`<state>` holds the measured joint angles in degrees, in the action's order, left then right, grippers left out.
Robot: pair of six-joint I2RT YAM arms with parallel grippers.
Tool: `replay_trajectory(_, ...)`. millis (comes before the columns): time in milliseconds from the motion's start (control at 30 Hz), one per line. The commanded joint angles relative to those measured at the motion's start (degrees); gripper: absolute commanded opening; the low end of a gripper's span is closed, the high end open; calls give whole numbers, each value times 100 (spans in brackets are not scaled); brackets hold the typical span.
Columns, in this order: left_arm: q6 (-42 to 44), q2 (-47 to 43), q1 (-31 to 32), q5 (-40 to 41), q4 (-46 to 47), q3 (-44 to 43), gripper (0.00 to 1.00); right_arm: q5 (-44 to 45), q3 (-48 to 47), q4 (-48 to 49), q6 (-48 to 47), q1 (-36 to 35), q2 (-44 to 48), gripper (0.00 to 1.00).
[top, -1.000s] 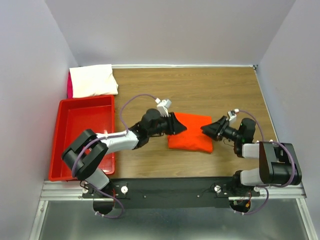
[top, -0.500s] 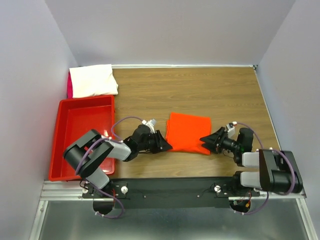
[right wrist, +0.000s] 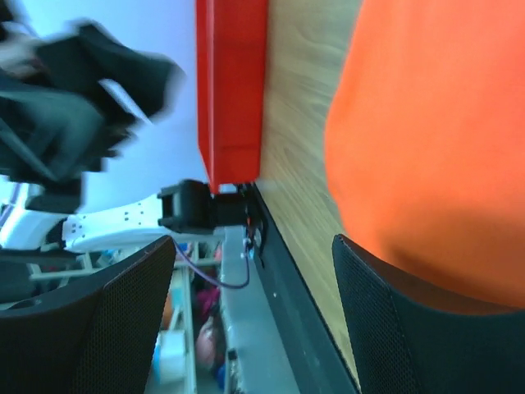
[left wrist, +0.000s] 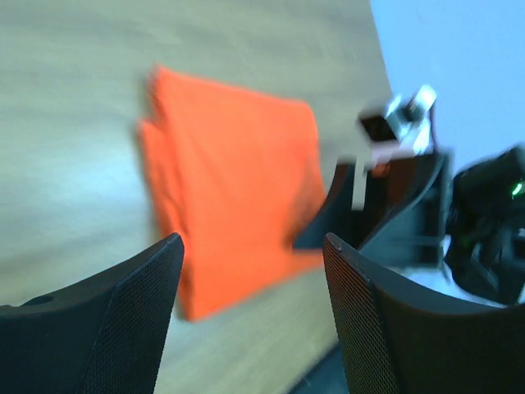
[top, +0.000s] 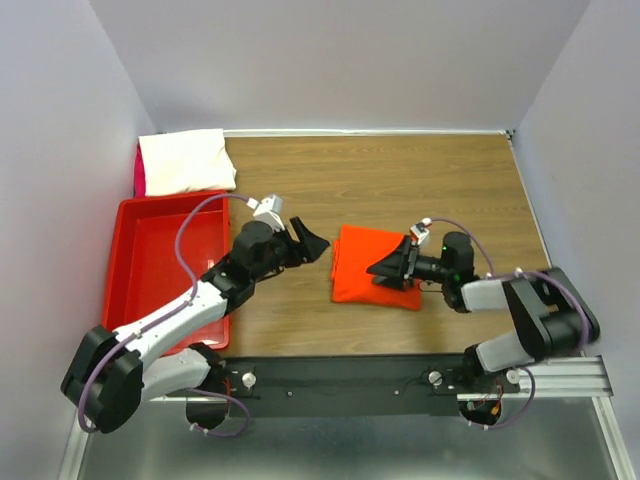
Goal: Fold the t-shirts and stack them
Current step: Neatly place the folded tshirt to the corner
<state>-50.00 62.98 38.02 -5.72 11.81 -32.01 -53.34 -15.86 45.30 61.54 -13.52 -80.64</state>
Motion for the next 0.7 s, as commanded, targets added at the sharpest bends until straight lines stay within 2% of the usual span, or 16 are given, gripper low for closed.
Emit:
replay_trajectory(0,955,-338,-365,1071,-1398,-436,78,350,-172,963,69,-265,-1337,82)
replay_trajectory(67,1333,-427,-584,1204,-1750,-761,78,613,-190,1086,-10,-265,-2274,82)
replay_trajectory(100,1457,-453,-637,1265,-1866,-867,82,641,-172,1191,25,-265,-2576,82)
replay_trajectory(200,1914,-594,-866,1520,-2183,-1202,83,492,-155,1612,305,-265,-3551,75)
replay_trajectory(267,2203,-664,-998,1687,-2349,-1377,87,343,-76,2287,699,-265,-3451,73)
replay_trajectory(333,2371,-664,-1033,1784,-2420,-1422,87,324,-119,2003,728,-274,-2986,73)
replay_trajectory(367,2433,-656,-1033,1828,-2455,-1439,87,342,-189,1626,676,-274,-2731,73)
replay_trajectory(400,2512,-655,-1051,1872,-2473,-1414,87,403,-311,1013,214,-292,-2381,73)
replay_trajectory(433,2565,-647,-1147,1898,-2334,-1222,87,1587,-1922,-3422,-1740,-735,-924,73)
replay_trajectory(467,2565,-647,-1148,1899,-2272,-1159,87,2042,-1939,-3466,-2125,-740,-910,73)
replay_trajectory(500,2574,-655,-1209,1855,-2210,-1089,87,2369,-2556,-3980,-2337,-1062,-779,74)
replay_trajectory(533,2565,-655,-1253,1829,-2149,-1027,87,2581,-2771,-4507,-2435,-1170,-665,73)
replay_trajectory(633,2557,-603,-1411,1618,-1885,-799,87,3346,-3387,-5231,-2716,-1670,-698,72)
replay_trajectory(667,2539,-577,-1498,1583,-1832,-763,87,3913,-3780,-5651,-2883,-2011,-838,72)
